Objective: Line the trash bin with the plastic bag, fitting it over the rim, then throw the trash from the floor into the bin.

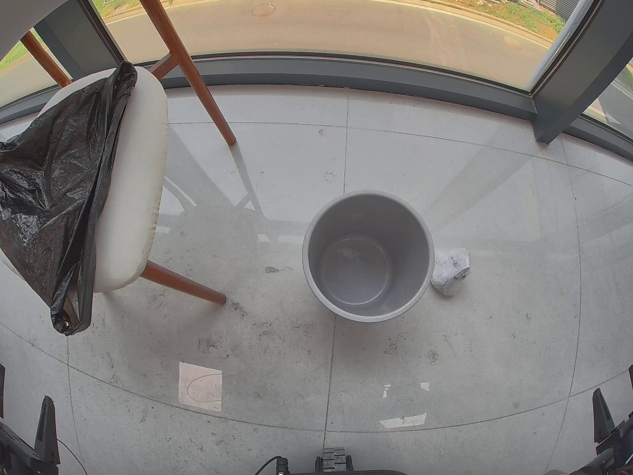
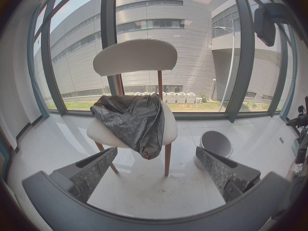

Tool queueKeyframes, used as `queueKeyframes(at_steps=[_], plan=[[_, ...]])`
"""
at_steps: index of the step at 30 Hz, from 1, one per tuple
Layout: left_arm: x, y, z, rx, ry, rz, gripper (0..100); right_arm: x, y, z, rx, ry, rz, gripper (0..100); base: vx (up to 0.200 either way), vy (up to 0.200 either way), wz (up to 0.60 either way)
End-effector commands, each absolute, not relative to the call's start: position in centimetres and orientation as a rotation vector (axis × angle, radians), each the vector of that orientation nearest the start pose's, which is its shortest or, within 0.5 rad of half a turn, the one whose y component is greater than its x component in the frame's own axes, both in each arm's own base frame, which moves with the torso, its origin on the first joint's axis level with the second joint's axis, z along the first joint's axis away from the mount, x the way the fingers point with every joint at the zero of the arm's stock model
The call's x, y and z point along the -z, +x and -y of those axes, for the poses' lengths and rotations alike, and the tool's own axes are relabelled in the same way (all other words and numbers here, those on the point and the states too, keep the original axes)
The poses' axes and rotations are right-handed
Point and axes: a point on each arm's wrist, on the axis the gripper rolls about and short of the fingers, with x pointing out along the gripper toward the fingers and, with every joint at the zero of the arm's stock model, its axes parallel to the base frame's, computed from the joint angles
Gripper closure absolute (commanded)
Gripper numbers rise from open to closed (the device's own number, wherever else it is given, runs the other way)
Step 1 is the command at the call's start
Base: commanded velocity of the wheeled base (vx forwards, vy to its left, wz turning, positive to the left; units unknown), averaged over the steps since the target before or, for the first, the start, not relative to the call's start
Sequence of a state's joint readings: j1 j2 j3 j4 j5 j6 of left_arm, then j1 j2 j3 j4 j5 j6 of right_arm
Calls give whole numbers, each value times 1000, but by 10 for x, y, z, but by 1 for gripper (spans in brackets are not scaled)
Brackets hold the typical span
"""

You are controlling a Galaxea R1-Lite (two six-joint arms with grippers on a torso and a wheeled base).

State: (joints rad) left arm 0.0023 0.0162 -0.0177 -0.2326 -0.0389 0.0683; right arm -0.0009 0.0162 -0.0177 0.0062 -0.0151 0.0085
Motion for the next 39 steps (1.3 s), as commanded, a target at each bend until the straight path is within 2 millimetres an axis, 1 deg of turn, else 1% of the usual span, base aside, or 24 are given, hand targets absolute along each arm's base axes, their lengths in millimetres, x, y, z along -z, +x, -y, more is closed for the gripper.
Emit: queueKeyframes(at_steps=[1,2,3,4,6,7,15,17,18,19,22,25,27,29,30,31,32,33,34,35,36,37,38,39], plan=[[-117,-30,1,50,80,269,0,-76,-22,0,14,9,-14,0,0,0,0],[-125,-28,1,53,74,252,0,-76,-22,0,14,9,-14,0,0,0,0],[-126,-28,1,53,74,247,0,-76,-22,0,14,9,-14,0,0,0,0],[-142,-19,1,62,62,174,0,-76,-22,0,14,8,-14,0,0,0,0],[-163,-10,2,74,53,123,0,-76,-22,0,14,9,-14,0,0,0,0],[-169,-6,2,76,52,106,0,-76,-22,0,14,9,-14,0,0,0,0],[-228,56,1,61,-15,-39,0,-76,-22,0,14,9,-12,0,0,0,0],[-237,70,1,61,-22,-60,0,-76,-22,0,14,9,-14,0,0,0,0],[-237,70,1,61,-22,-60,0,-76,-22,0,14,9,-14,0,0,0,0],[-245,86,1,62,-26,-87,0,-76,-22,0,14,9,-14,0,0,0,0],[-251,106,1,58,-28,-120,0,-76,-22,0,12,8,-14,0,0,0,0],[-255,117,1,63,-27,-136,0,-76,-22,0,12,8,-14,0,0,0,0],[-261,133,-1,65,-27,-146,0,-76,-22,0,12,8,-14,0,0,0,0],[-266,139,-4,62,-28,-138,0,-76,-22,0,12,8,-14,0,0,0,0],[-279,149,-15,62,-32,-116,0,-76,-22,0,12,8,-14,0,0,0,0],[-285,153,-23,61,-35,-105,0,-76,-22,0,12,9,-14,0,0,0,0],[-287,153,-24,64,-34,-102,0,-76,-22,0,12,9,-14,0,0,0,0],[-294,161,-42,86,-23,-92,0,-76,-22,0,12,9,-14,0,0,0,0],[-295,164,-53,111,3,-91,0,-76,-22,0,12,9,-14,0,0,0,0],[-296,166,-57,126,17,-91,0,-76,-22,0,12,9,-14,0,0,0,0],[-294,170,-69,203,81,-88,0,-76,-22,0,12,9,-14,0,0,0,0],[-294,170,-69,203,81,-88,0,-76,-22,0,12,9,-14,0,0,0,0],[-292,174,-77,287,141,-82,0,-76,-22,0,12,9,-14,0,0,0,0],[-291,177,-79,316,157,-80,0,-76,-22,0,12,9,-14,0,0,0,0]])
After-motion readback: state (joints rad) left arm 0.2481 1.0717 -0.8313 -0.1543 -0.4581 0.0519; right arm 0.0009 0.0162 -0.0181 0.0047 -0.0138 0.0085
